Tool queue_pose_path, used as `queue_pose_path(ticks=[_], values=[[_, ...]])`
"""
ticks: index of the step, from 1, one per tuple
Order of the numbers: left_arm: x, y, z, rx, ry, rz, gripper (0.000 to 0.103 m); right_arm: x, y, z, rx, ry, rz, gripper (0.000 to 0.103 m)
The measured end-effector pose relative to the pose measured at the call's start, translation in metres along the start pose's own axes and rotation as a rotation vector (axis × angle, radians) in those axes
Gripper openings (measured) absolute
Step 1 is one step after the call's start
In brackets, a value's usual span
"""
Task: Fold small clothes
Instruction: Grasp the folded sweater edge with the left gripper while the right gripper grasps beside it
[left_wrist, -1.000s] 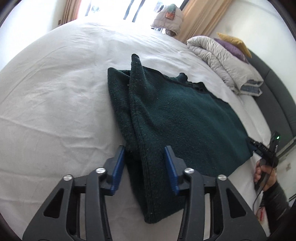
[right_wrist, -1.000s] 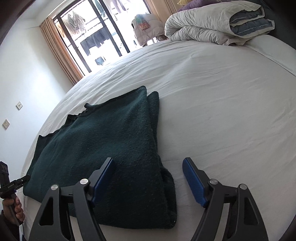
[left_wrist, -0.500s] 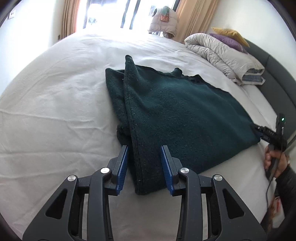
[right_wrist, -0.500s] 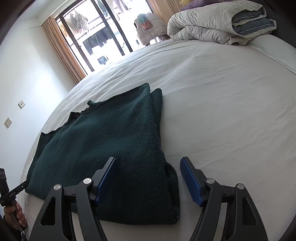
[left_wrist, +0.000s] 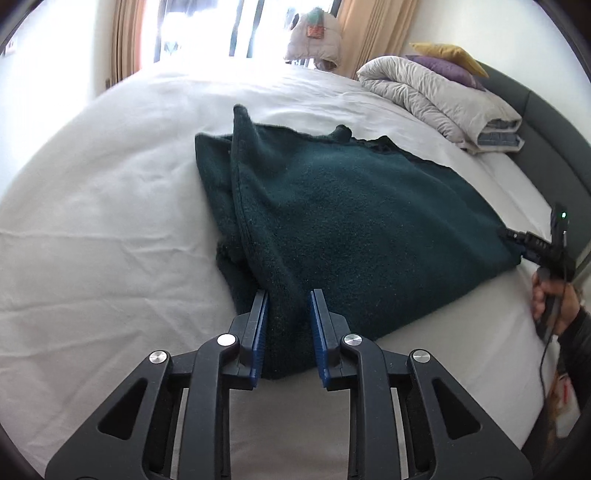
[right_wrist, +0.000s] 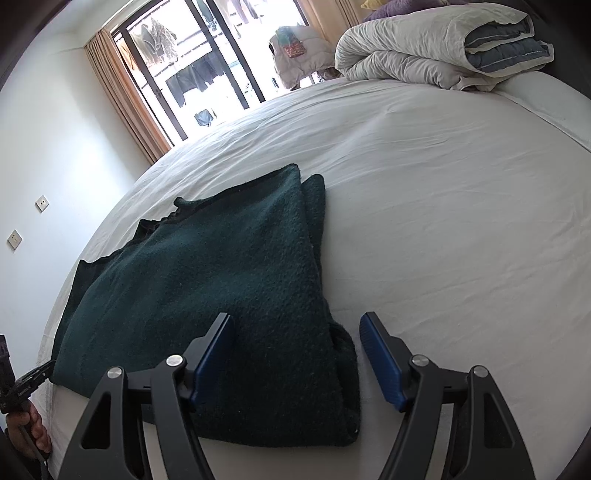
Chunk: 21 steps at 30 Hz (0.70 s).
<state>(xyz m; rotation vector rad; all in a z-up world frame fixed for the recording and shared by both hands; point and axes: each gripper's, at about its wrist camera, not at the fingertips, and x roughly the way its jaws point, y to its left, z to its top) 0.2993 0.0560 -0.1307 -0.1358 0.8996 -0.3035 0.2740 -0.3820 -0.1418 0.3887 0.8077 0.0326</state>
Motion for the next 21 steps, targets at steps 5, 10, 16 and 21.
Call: queue_pose_path(ticks=[5, 10, 16, 21], values=[[-0.001, 0.014, -0.001, -0.077, -0.006, -0.036, 0.006, 0.002, 0.002, 0.001, -0.011, 0.014, 0.006, 0.063], [-0.004, 0.02, -0.006, -0.139, -0.012, -0.062, 0.005, 0.003, 0.007, 0.0, -0.045, 0.038, -0.019, 0.047], [-0.013, 0.035, -0.033, -0.251, -0.021, -0.086, 0.006, 0.001, 0.009, -0.004, -0.088, 0.057, -0.044, 0.038], [0.0, 0.038, -0.024, -0.262, -0.007, -0.102, 0.009, 0.001, 0.01, -0.003, -0.1, 0.064, -0.06, 0.047]])
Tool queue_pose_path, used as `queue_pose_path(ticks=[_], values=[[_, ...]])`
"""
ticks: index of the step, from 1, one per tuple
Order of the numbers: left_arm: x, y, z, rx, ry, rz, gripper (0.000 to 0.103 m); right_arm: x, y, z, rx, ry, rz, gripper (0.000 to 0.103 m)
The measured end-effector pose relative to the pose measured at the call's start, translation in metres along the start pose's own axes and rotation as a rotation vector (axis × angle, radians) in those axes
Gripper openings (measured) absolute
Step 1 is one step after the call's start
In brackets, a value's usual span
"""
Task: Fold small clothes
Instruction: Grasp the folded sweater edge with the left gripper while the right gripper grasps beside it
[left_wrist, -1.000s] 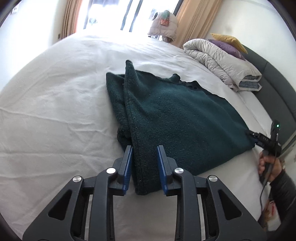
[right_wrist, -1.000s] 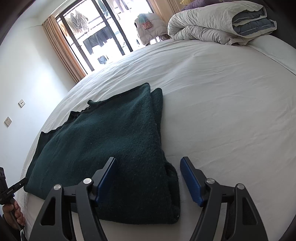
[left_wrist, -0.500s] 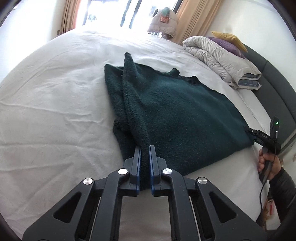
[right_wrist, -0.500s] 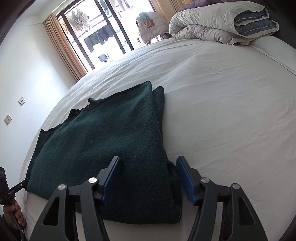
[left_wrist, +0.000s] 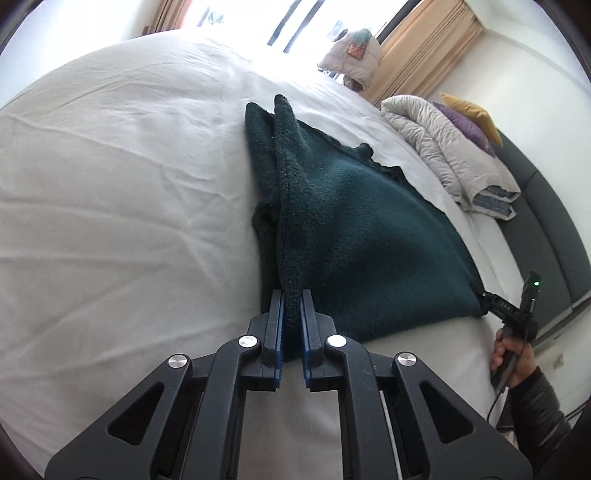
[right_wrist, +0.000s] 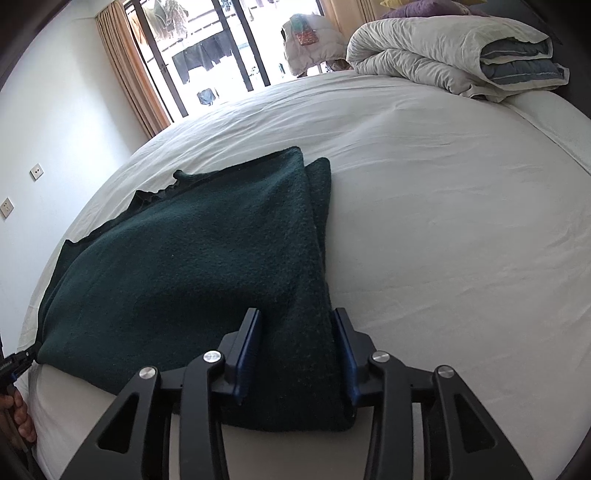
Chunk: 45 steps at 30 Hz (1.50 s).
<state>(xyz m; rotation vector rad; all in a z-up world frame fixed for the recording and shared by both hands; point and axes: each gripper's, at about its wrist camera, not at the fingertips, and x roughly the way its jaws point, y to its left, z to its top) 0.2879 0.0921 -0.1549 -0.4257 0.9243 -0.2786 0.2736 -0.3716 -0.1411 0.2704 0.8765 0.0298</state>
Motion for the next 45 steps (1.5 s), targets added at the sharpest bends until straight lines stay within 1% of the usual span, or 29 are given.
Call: queue_pose_path(ticks=[1, 3, 4, 5, 6, 7, 8, 9, 11, 13, 14, 15, 16, 17, 18, 19, 20, 21, 22, 23, 26, 29, 31, 32, 34, 37, 39, 42, 45], values=[[-0.001, -0.003, 0.001, 0.012, 0.006, 0.008, 0.009, -0.002, -0.001, 0.0, 0.004, 0.0, -0.002, 0.053], [-0.009, -0.01, 0.0, 0.044, 0.005, 0.043, 0.011, -0.009, -0.004, 0.001, 0.031, -0.011, -0.003, 0.055], [-0.016, -0.012, -0.003, 0.059, -0.004, 0.096, 0.016, -0.014, -0.007, 0.001, 0.051, -0.028, 0.003, 0.055], [-0.022, -0.012, -0.005, 0.058, -0.012, 0.125, 0.023, -0.019, -0.008, 0.001, 0.068, -0.047, 0.01, 0.055], [-0.027, -0.012, -0.005, 0.051, -0.023, 0.146, 0.023, -0.024, -0.009, 0.002, 0.082, -0.064, 0.027, 0.055], [-0.034, -0.013, -0.004, 0.055, -0.046, 0.188, 0.023, -0.027, -0.01, 0.003, 0.093, -0.072, 0.048, 0.055], [-0.042, -0.019, 0.0, 0.08, -0.084, 0.225, 0.023, -0.029, -0.008, 0.006, 0.105, -0.077, 0.082, 0.055], [-0.046, -0.029, 0.007, 0.109, -0.114, 0.231, 0.023, -0.029, -0.004, 0.009, 0.115, -0.078, 0.125, 0.055], [-0.041, -0.05, 0.021, 0.162, -0.121, 0.183, 0.023, -0.024, 0.008, 0.017, 0.128, -0.075, 0.219, 0.055], [-0.018, -0.079, 0.037, 0.238, -0.094, 0.125, 0.023, -0.015, 0.022, 0.026, 0.138, -0.072, 0.295, 0.052], [-0.006, -0.091, 0.043, 0.277, -0.096, 0.117, 0.023, -0.008, 0.031, 0.032, 0.146, -0.067, 0.336, 0.052], [0.008, -0.102, 0.049, 0.315, -0.103, 0.127, 0.023, -0.003, 0.043, 0.037, 0.147, -0.055, 0.337, 0.051], [0.026, -0.109, 0.056, 0.341, -0.088, 0.161, 0.023, 0.0, 0.054, 0.044, 0.131, -0.045, 0.306, 0.051], [0.045, -0.113, 0.064, 0.353, -0.056, 0.181, 0.023, -0.002, 0.065, 0.051, 0.109, -0.059, 0.287, 0.051], [0.054, -0.115, 0.066, 0.353, -0.048, 0.186, 0.023, -0.005, 0.071, 0.056, 0.093, -0.083, 0.262, 0.051], [0.063, -0.112, 0.069, 0.342, -0.038, 0.215, 0.023, -0.006, 0.073, 0.06, 0.081, -0.105, 0.214, 0.054], [0.067, -0.11, 0.07, 0.332, -0.03, 0.227, 0.023, -0.007, 0.071, 0.063, 0.068, -0.12, 0.137, 0.056], [0.067, -0.108, 0.069, 0.326, -0.032, 0.219, 0.023, -0.008, 0.064, 0.064, 0.061, -0.133, 0.084, 0.059], [0.065, -0.105, 0.066, 0.319, -0.044, 0.211, 0.023, -0.009, 0.056, 0.062, 0.064, -0.134, 0.086, 0.059], [0.062, -0.1, 0.062, 0.314, -0.053, 0.207, 0.023, -0.011, 0.043, 0.059, 0.082, -0.128, 0.112, 0.059], [0.052, -0.078, 0.047, 0.27, -0.067, 0.143, 0.023, -0.021, -0.003, 0.045, 0.15, -0.121, 0.156, 0.059], [0.055, -0.058, 0.035, 0.218, -0.048, 0.124, 0.023, -0.032, -0.046, 0.036, 0.223, -0.117, 0.248, 0.059], [0.057, -0.053, 0.031, 0.202, -0.056, 0.106, 0.023, -0.036, -0.06, 0.029, 0.243, -0.095, 0.312, 0.059], [0.059, -0.054, 0.031, 0.204, -0.055, 0.108, 0.023, -0.034, -0.066, 0.027, 0.252, -0.065, 0.347, 0.059], [0.061, -0.056, 0.031, 0.212, -0.059, 0.114, 0.023, -0.027, -0.066, 0.025, 0.226, -0.002, 0.378, 0.058], [0.061, -0.052, 0.026, 0.209, -0.067, 0.1, 0.023, -0.014, -0.059, 0.021, 0.184, 0.073, 0.367, 0.053], [0.064, -0.045, 0.027, 0.185, -0.063, 0.072, 0.023, -0.009, -0.059, 0.019, 0.186, 0.1, 0.376, 0.051], [0.059, -0.035, 0.028, 0.161, -0.059, 0.042, 0.023, -0.011, -0.055, 0.019, 0.143, 0.116, 0.373, 0.042], [0.06, -0.035, 0.028, 0.164, -0.06, 0.045, 0.023, -0.014, -0.052, 0.019, 0.098, 0.124, 0.365, 0.033]])
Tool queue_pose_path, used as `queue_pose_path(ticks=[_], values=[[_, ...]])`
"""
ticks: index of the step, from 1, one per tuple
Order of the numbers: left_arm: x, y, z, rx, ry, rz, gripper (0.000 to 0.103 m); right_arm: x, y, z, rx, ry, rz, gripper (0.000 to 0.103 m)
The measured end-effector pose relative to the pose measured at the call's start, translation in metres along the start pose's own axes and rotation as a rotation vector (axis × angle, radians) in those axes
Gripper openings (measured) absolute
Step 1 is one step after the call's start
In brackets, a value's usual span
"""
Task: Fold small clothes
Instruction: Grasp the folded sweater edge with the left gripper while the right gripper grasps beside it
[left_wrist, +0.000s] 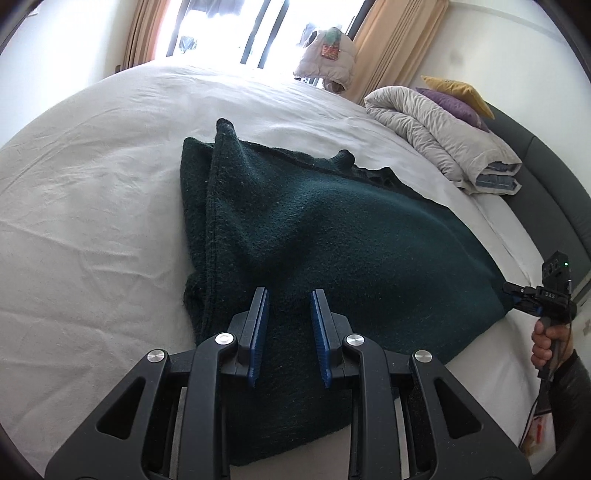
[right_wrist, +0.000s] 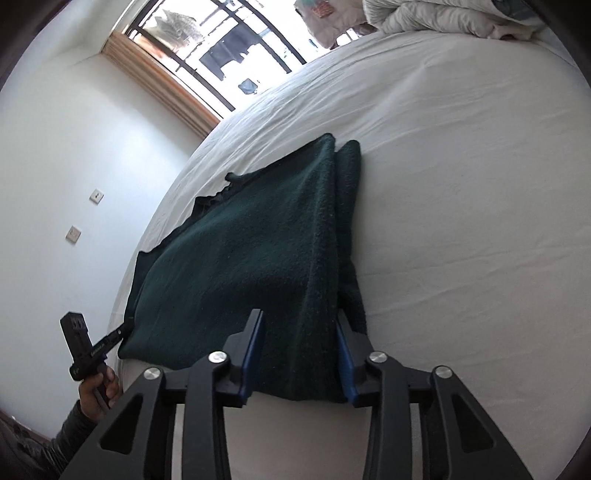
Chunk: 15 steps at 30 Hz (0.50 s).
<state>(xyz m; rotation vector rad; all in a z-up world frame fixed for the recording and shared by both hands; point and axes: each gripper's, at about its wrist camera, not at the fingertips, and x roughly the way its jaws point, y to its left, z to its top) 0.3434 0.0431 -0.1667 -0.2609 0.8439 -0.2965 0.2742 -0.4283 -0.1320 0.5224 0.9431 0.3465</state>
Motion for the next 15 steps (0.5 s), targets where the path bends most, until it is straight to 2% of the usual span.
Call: queue_pose_path(ticks=[2, 3, 4, 10, 15], values=[[0.0, 0.0, 0.0, 0.006, 0.0, 0.007, 0.023, 0.005, -0.004, 0.001, 0.007, 0.016, -0.017, 0.026], [0.001, 0.0, 0.0, 0.008, 0.0, 0.009, 0.023, 0.008, -0.007, 0.002, 0.015, 0.023, -0.031, 0.014], [0.001, 0.001, 0.0, 0.008, 0.0, 0.009, 0.023, 0.01, -0.009, 0.001, 0.025, 0.029, -0.048, 0.008], [0.001, -0.001, 0.002, 0.02, 0.007, 0.024, 0.023, 0.006, -0.006, -0.013, 0.057, 0.012, -0.117, 0.004], [0.001, -0.009, 0.001, 0.081, 0.02, 0.072, 0.023, 0.006, -0.019, -0.024, 0.106, -0.019, -0.082, 0.004]])
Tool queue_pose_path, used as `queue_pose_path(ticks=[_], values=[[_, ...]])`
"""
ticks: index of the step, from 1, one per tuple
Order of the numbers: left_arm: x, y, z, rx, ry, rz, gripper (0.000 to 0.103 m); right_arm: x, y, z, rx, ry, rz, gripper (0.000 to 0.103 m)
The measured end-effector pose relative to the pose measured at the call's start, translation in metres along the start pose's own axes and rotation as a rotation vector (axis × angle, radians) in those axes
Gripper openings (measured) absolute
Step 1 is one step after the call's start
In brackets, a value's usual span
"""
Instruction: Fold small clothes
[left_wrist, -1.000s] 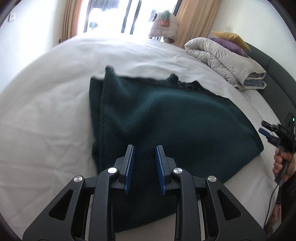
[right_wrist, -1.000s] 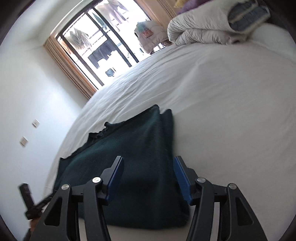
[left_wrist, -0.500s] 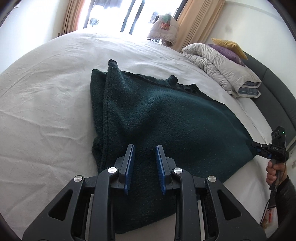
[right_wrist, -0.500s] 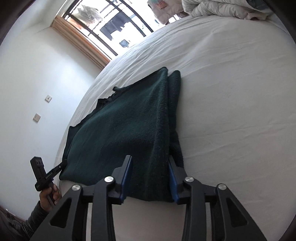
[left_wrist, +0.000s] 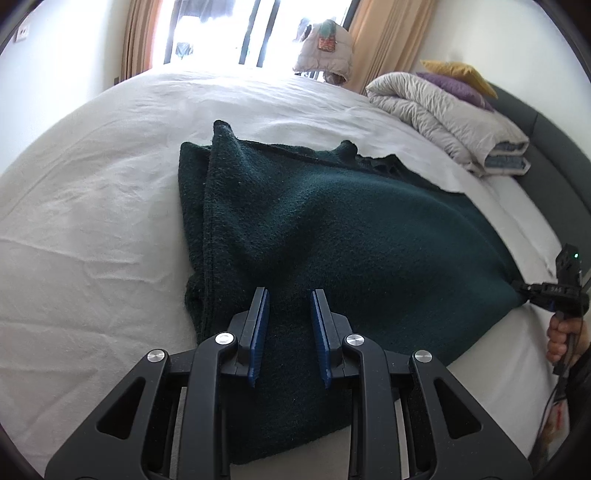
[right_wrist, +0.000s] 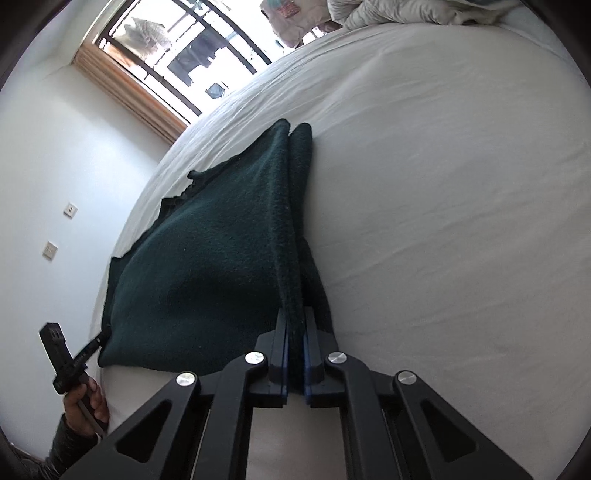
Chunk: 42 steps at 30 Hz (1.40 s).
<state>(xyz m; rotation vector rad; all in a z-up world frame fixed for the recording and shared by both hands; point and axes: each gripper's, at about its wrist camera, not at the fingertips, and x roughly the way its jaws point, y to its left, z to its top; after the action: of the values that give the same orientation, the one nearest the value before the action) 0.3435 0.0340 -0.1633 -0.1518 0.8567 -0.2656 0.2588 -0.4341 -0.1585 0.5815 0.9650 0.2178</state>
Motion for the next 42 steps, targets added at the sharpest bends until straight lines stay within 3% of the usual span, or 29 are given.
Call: queue_pose_path(ticks=[8, 11, 12, 14, 16, 18, 20, 23, 24, 27, 29, 31, 33, 35, 37, 38, 42], values=[[-0.004, 0.0, 0.004, -0.01, 0.013, 0.009, 0.023, -0.007, 0.005, 0.001, -0.033, -0.013, -0.025, 0.004], [-0.02, -0.015, 0.021, 0.028, -0.051, 0.002, 0.023, -0.025, 0.005, 0.002, 0.01, -0.057, -0.089, 0.017], [-0.023, -0.018, 0.026, 0.034, -0.068, -0.008, 0.023, -0.033, 0.007, 0.002, 0.018, -0.094, -0.124, 0.029], [-0.023, -0.024, 0.041, 0.029, -0.094, -0.05, 0.023, -0.051, 0.021, 0.006, 0.01, -0.189, -0.179, 0.03], [-0.01, -0.031, 0.056, 0.027, -0.084, -0.065, 0.023, -0.049, 0.044, 0.015, -0.013, -0.208, -0.072, 0.03], [0.005, -0.042, 0.068, 0.054, -0.072, -0.076, 0.023, -0.028, 0.078, 0.028, -0.079, -0.161, 0.044, 0.03], [0.028, -0.05, 0.073, 0.081, -0.029, -0.033, 0.023, 0.009, 0.115, 0.042, -0.139, -0.095, 0.15, 0.03], [0.062, -0.041, 0.074, 0.035, 0.056, 0.022, 0.023, 0.078, 0.157, 0.06, -0.155, -0.001, 0.246, 0.03], [0.068, -0.034, 0.073, 0.017, 0.062, 0.017, 0.023, 0.104, 0.167, 0.064, -0.148, 0.045, 0.28, 0.03], [0.077, -0.006, 0.069, -0.11, 0.049, -0.1, 0.025, 0.167, 0.186, 0.071, -0.106, 0.127, 0.301, 0.031], [0.081, 0.005, 0.07, -0.15, 0.049, -0.15, 0.025, 0.189, 0.181, 0.076, -0.062, 0.129, 0.287, 0.028], [0.084, 0.009, 0.069, -0.164, 0.045, -0.173, 0.025, 0.189, 0.168, 0.082, 0.008, 0.109, 0.287, 0.011], [0.085, 0.01, 0.068, -0.167, 0.036, -0.183, 0.025, 0.182, 0.146, 0.091, 0.088, 0.054, 0.258, 0.006], [0.085, 0.013, 0.068, -0.175, 0.028, -0.193, 0.025, 0.167, 0.104, 0.101, 0.181, -0.014, 0.172, 0.005], [0.084, 0.018, 0.066, -0.191, 0.024, -0.212, 0.025, 0.151, 0.059, 0.103, 0.311, -0.079, 0.178, 0.0], [0.085, 0.021, 0.065, -0.197, 0.023, -0.221, 0.025, 0.141, 0.045, 0.102, 0.344, -0.115, 0.181, 0.0], [0.088, 0.023, 0.065, -0.208, 0.015, -0.236, 0.025, 0.092, 0.011, 0.085, 0.393, -0.269, 0.029, 0.0]])
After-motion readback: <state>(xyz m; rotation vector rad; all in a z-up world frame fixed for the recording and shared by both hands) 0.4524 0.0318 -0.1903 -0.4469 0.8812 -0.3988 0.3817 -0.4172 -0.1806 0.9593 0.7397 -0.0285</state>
